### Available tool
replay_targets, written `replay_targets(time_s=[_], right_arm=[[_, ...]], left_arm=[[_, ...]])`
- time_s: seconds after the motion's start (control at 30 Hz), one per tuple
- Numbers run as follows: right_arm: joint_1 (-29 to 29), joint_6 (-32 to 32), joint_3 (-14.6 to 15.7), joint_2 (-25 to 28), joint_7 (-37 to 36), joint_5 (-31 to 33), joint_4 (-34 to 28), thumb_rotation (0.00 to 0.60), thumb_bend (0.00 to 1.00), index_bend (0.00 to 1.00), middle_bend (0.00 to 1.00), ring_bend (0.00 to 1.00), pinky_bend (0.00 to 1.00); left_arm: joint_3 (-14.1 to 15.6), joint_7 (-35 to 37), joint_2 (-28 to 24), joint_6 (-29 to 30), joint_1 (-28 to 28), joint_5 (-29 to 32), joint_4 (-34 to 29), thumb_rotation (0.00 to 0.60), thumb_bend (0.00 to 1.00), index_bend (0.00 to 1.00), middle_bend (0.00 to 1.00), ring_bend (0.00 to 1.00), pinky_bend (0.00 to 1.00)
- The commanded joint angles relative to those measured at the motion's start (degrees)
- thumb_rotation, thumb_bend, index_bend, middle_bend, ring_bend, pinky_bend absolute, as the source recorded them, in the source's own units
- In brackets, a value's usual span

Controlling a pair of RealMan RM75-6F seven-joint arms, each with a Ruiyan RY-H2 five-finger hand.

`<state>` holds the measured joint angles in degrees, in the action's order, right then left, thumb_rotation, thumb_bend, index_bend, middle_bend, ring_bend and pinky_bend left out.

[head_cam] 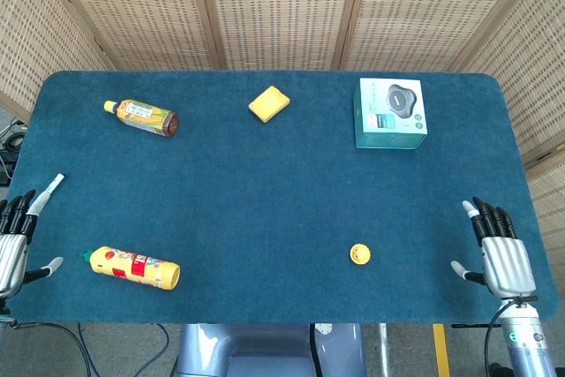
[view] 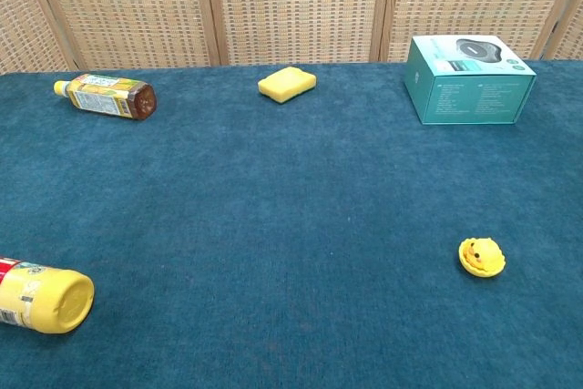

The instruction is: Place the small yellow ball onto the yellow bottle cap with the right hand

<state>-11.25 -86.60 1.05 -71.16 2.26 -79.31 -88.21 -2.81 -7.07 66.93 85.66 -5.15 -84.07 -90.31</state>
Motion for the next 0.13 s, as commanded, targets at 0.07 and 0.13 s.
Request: replay_targets(time_s=[0.07,0.13], right_arm=[[0.8,0.2,-1.6,0.7,-2.0,0.4,0.7,0.600,0.00,0.00,0.00,0.00,0.00],[0.9,0.4,-2.1,1.1,-2.5,0.7,0.6,0.600,0.00,0.00,0.00,0.00,0.00]], left_arm=[[0.0,0.1,0.1,-0.5,-0.2,0.2,0.3,0.600,0.14,0.00,0.00,0.00,0.00],[0.0,0.0,0.2,-0.8,-0.3,0.3,0.3,0.600,0.14,0.00,0.00,0.00,0.00]])
